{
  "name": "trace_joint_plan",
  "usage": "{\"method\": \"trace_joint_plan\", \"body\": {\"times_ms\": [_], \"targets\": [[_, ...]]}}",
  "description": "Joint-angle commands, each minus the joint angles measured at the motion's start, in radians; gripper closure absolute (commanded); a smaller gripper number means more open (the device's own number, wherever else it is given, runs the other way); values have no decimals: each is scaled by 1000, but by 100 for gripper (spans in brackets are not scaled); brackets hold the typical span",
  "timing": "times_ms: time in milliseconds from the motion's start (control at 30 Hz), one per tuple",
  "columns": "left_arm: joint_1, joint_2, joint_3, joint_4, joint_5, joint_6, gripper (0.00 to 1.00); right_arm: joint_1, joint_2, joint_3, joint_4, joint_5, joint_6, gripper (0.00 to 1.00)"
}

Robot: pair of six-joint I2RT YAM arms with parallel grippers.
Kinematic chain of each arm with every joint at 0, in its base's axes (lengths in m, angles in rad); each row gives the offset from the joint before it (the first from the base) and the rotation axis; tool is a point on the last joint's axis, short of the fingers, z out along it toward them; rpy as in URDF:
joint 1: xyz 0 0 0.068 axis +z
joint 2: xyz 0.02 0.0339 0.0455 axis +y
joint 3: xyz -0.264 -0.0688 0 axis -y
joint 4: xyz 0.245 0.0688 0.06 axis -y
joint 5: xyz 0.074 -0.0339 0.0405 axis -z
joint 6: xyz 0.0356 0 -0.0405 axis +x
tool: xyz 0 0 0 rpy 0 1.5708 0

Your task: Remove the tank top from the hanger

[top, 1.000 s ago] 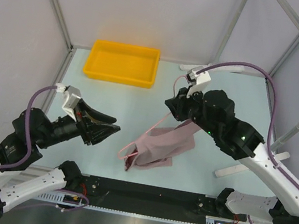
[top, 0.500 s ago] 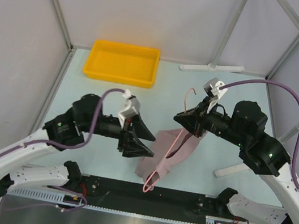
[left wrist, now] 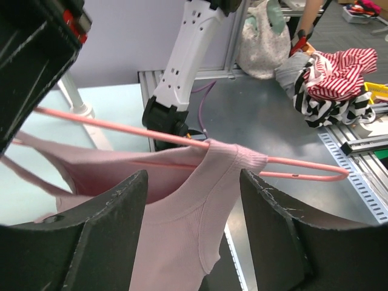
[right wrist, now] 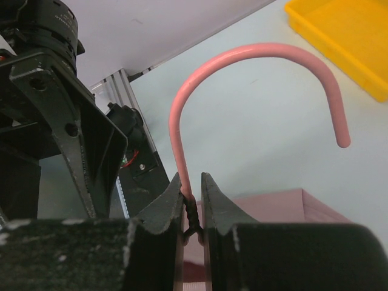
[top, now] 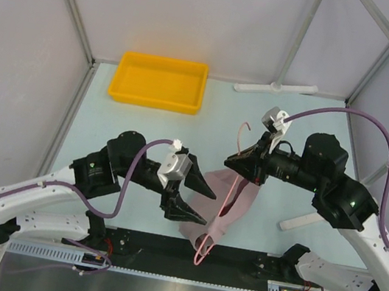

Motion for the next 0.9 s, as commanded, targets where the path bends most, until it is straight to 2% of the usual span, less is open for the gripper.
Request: {"method": "trace_joint_plan", "body": {"times_ms": [0,200,467,867], "targets": [[-10,7,-2,73,100,21,32,-9,-16,-3,47,-43,4,100],[-12,9,-25,59,144,4,32,-12,-22,1,51,-48,6,100],[-42,15,-57,80,95,-30,33,-18,-19,1,66,-54,18,100],[-72,25,-66,139,109,-67,35,-29,-13,-8,85,-45,32,100]]}}
